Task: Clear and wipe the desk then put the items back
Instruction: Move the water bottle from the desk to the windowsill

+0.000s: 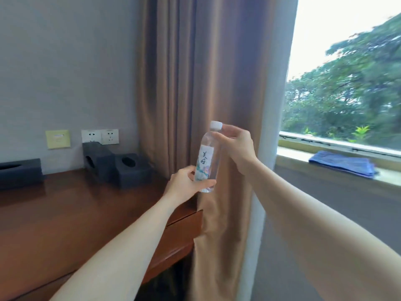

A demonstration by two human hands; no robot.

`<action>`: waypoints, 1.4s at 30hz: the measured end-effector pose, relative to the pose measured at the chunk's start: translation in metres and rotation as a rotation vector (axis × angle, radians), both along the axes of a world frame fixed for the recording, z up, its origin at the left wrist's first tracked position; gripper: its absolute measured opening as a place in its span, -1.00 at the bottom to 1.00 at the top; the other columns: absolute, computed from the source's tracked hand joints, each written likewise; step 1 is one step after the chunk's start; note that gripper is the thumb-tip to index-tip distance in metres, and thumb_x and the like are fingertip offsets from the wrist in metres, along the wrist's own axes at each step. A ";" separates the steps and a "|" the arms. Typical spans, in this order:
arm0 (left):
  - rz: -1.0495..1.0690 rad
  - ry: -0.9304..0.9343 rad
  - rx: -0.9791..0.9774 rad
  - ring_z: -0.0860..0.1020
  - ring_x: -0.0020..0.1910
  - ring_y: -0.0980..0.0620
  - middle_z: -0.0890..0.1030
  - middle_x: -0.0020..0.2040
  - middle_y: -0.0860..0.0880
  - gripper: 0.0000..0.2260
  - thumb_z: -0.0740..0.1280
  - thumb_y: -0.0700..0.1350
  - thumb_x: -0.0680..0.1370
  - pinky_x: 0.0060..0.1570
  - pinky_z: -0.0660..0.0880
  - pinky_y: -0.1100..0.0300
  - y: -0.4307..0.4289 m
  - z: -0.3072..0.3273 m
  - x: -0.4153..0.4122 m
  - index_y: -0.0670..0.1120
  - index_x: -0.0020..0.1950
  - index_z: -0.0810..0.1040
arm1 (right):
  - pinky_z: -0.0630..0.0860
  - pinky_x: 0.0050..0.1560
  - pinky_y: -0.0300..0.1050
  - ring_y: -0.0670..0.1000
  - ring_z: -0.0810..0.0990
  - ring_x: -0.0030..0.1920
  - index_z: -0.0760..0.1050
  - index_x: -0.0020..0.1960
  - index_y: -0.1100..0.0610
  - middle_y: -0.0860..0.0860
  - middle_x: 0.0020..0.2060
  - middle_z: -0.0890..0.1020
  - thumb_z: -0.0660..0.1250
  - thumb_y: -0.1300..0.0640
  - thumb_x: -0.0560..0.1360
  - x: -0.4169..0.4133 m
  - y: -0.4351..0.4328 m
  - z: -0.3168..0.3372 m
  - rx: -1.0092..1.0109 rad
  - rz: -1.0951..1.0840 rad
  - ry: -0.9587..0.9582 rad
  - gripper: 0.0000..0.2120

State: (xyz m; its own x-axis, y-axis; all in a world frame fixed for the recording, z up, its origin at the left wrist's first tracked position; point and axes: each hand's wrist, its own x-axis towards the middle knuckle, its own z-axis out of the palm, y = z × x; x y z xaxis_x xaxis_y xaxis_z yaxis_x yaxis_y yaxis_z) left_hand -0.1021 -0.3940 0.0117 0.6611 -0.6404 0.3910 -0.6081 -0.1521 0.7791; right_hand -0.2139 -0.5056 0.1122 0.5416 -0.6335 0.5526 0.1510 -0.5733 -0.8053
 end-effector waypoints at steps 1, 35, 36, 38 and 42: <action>-0.038 -0.004 -0.016 0.59 0.04 0.11 0.63 -0.03 0.23 -0.61 0.43 0.42 0.19 0.11 0.56 0.05 -0.013 0.005 -0.013 0.31 -0.10 0.51 | 0.50 -0.06 -0.24 -0.13 0.65 -0.05 0.66 0.05 -0.08 -0.11 -0.11 0.70 0.47 -0.08 0.32 -0.013 -0.007 0.003 -0.013 -0.012 -0.001 -0.69; -0.746 -0.113 0.048 0.58 0.10 -0.01 0.63 0.08 -0.03 -0.45 0.49 0.23 0.31 0.11 0.53 0.01 -0.350 0.069 -0.336 -0.03 0.18 0.56 | 0.55 0.13 0.08 0.06 0.62 0.05 0.48 0.30 0.20 0.13 0.08 0.65 0.52 0.08 0.40 -0.362 -0.222 0.014 -0.121 -0.873 0.088 -0.47; -0.742 -0.106 0.047 0.59 0.08 0.00 0.64 0.07 -0.01 -0.41 0.46 0.28 0.25 0.09 0.55 -0.01 -0.352 0.069 -0.336 -0.02 0.17 0.56 | 0.55 0.13 0.07 0.05 0.63 0.04 0.48 0.30 0.20 0.12 0.07 0.65 0.52 0.08 0.41 -0.363 -0.225 0.013 -0.115 -0.875 0.082 -0.49; -0.732 -0.121 0.046 0.59 0.08 0.00 0.64 0.06 0.00 -0.39 0.43 0.31 0.23 0.10 0.54 -0.02 -0.354 0.070 -0.339 -0.01 0.16 0.55 | 0.55 0.14 0.04 0.02 0.63 0.02 0.49 0.31 0.20 0.12 0.08 0.66 0.50 0.08 0.43 -0.365 -0.230 0.012 -0.111 -0.873 0.076 -0.50; -0.727 -0.106 0.030 0.57 0.10 0.00 0.63 0.08 -0.02 -0.45 0.51 0.20 0.34 0.11 0.53 0.01 -0.360 0.069 -0.342 -0.07 0.20 0.51 | 0.52 0.20 0.01 0.02 0.60 0.11 0.44 0.38 0.20 0.11 0.16 0.63 0.45 0.08 0.47 -0.366 -0.235 0.008 -0.122 -0.843 0.080 -0.47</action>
State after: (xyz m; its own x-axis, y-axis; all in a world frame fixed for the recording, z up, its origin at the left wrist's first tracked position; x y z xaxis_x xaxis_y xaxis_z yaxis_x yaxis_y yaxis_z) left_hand -0.4441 -0.7543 0.0810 0.0247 -0.9142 0.4044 -0.6351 0.2981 0.7126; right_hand -0.5801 -0.7402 0.1207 -0.0440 -0.7807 0.6233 -0.4193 -0.5519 -0.7209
